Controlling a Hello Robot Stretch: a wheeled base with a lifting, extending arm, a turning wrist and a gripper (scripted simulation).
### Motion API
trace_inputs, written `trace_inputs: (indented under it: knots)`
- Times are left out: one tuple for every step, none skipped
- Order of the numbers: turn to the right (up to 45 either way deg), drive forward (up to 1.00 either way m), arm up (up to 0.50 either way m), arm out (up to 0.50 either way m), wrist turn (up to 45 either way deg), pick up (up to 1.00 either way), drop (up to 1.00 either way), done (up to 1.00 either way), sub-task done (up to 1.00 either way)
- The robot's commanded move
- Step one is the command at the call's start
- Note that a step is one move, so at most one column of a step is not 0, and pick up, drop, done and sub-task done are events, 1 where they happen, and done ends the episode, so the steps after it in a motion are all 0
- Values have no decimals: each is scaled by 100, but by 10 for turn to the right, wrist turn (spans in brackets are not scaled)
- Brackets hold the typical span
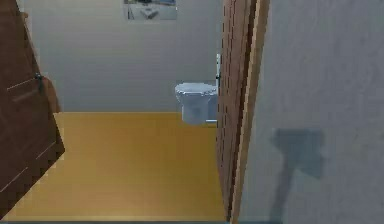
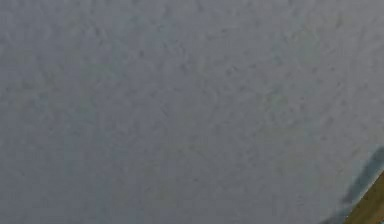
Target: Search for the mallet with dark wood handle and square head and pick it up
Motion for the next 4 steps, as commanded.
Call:
trace_inputs:
  knots:
    - [-450, 0, 0, 0, 0, 0, 0, 0, 0]
    - [-450, 0, 0, 0, 0, 0, 0, 0, 0]
    - [-150, 0, 0, 0, 0, 0, 0, 0, 0]
    - [0, 100, 0, 0, 0, 0, 0, 0, 0]
